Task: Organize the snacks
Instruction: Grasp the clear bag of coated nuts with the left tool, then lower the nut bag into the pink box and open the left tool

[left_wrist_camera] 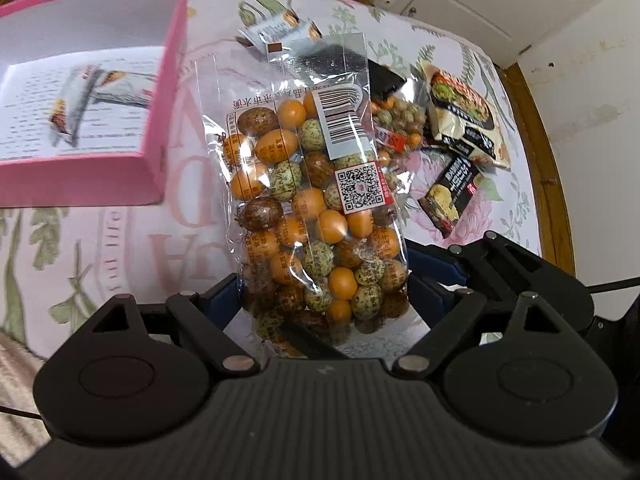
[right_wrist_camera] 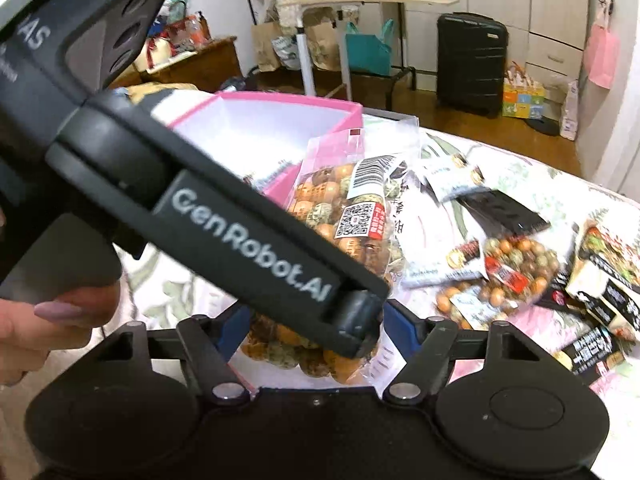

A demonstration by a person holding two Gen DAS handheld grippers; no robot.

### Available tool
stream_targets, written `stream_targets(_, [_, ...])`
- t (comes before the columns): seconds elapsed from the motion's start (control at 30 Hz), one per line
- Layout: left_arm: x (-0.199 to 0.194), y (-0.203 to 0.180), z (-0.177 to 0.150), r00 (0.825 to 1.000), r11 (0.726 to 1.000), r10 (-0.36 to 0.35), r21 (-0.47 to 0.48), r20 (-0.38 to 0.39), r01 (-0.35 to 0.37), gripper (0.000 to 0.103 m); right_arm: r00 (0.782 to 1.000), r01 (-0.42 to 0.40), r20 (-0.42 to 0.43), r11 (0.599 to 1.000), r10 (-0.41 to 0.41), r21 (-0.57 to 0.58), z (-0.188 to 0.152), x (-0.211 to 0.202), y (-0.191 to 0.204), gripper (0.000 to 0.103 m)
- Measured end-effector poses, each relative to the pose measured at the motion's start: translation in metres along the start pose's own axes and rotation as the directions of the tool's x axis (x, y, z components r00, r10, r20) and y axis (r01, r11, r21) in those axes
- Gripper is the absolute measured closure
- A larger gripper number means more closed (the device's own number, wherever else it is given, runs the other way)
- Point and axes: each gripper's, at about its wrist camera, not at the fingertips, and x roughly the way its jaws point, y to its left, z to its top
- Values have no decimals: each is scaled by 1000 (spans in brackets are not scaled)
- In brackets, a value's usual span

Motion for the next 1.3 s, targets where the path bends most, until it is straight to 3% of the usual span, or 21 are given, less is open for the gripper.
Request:
stream_targets(0.3, [-51,43,26,999,998,40,-48,16,-39,15,994,-104,22,994,104,-15,46,13,30,31])
stream_targets(0.47, [-66,73,53,994,993,110,-52,20,-109,15,986,-162,34,985,160,52,62,43,46,31])
stream_targets(0.63, [-65,111,91,986,983,165,-78,-1,-164,15,977,-212,53,967,206,140,84,84,45,34])
stream_targets(0.87, [-52,161,134,975,975,221,-24,-32,-222,15,973,-229,41,960,225,163,117,137,64,34])
stream_targets(1.3, [-13,246,161,953,962,267,-24,-147,-273,14,934,-315,-68,899,350,304,140,230,87,34])
